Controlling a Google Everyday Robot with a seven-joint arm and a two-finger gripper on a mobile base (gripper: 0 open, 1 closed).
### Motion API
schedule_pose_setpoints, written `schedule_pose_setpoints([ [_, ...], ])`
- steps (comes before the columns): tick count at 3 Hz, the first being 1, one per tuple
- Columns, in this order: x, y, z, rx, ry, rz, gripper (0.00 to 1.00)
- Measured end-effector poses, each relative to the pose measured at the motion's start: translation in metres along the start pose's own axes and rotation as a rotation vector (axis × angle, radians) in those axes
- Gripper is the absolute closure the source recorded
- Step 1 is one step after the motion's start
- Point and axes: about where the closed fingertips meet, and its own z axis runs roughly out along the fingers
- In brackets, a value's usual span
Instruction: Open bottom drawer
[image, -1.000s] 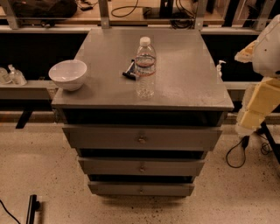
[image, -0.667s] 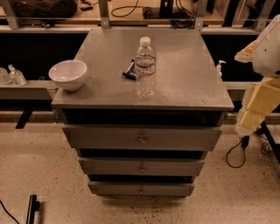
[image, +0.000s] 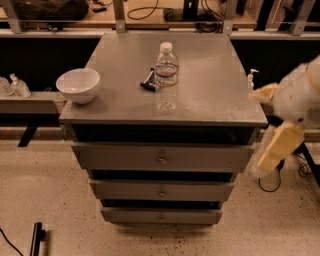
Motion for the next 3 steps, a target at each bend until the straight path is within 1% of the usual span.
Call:
schedule_pose_setpoints([
  [1,-0.004,0.038,0.076,-0.071,-0.214,-0.024,0.0],
  [2,0.011,0.074,0.148,-0.085,-0.538,0.067,0.0],
  [3,0.023,0.074,0.136,-0.046,-0.594,0.09,0.0],
])
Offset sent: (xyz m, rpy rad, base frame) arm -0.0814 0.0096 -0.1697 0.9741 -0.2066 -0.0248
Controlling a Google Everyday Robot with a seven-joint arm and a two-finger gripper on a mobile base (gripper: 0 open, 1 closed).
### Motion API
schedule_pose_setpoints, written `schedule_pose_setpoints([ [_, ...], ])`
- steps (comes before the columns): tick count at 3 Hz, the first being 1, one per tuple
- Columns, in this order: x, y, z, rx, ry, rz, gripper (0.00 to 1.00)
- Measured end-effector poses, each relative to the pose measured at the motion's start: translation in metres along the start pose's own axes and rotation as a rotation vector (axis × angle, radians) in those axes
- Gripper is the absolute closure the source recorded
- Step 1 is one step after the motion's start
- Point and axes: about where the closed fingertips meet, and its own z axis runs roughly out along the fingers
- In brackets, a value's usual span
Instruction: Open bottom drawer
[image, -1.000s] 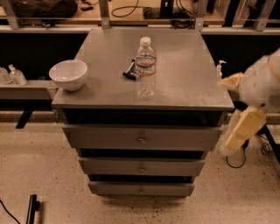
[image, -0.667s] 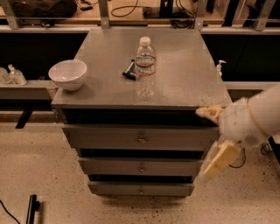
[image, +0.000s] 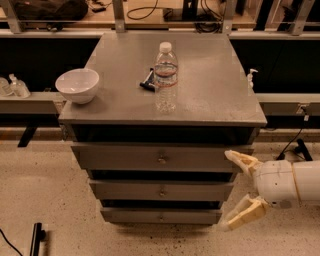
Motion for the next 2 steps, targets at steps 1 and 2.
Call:
schedule_pose_setpoints([
  [1,0.047,-0.001,0.009,-0.051,0.103,-0.041,0.0],
  [2,0.116,0.002,0.028,-0.113,0.177,-0.106,0.0],
])
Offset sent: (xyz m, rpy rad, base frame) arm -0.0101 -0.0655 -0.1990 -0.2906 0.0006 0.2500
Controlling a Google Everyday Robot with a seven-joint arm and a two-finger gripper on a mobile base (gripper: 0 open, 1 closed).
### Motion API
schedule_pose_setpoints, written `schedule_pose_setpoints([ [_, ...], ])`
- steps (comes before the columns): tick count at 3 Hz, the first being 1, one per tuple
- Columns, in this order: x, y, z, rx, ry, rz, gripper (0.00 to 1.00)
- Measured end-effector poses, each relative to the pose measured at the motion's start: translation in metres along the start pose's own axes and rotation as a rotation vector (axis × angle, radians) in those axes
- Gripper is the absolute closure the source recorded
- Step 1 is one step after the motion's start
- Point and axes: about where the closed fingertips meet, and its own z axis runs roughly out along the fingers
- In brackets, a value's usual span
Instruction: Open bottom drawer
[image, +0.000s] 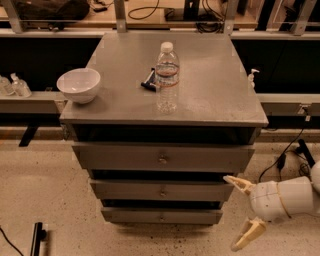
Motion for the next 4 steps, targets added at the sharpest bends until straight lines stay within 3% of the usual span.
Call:
schedule_pose_setpoints([
  [1,0.046,0.009,0.028,-0.031,0.179,-0.061,0.0],
  [2,0.063,-0.001,0.033,0.017,0.248,-0.083,0.0],
  [3,0.066,0.0,0.036,0.004,0.264,-0.065,0.0],
  [4,0.09,-0.012,0.052,0.073,0.201,-0.021,0.0],
])
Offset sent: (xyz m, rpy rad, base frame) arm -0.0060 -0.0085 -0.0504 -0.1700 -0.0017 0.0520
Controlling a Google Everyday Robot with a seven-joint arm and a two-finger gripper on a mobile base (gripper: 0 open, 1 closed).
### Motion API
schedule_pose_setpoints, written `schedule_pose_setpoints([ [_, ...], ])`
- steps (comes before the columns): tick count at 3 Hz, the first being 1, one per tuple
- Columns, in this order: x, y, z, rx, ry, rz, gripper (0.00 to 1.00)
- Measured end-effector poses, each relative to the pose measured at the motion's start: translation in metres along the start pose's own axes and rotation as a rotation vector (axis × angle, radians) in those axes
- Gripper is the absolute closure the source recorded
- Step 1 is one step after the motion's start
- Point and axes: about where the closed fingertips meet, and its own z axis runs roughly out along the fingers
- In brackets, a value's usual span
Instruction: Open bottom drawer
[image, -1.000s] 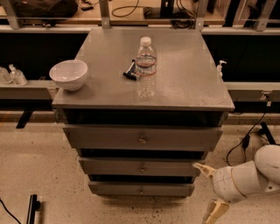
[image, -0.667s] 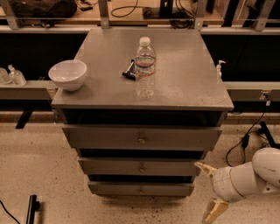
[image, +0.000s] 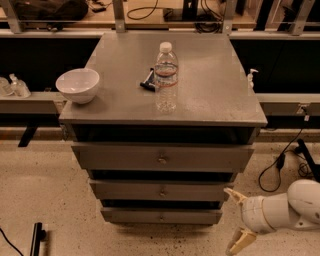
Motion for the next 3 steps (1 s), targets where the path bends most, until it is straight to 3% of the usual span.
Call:
schedule_pose_setpoints([
  [1,0.036,-0.002,0.055,0.041,-0.076,0.06,0.0],
  [2,0.06,-0.006,0.122,0.026,-0.108,0.063,0.0],
  [3,0.061,-0.005,0.124,0.024,-0.11,0.064,0.0],
])
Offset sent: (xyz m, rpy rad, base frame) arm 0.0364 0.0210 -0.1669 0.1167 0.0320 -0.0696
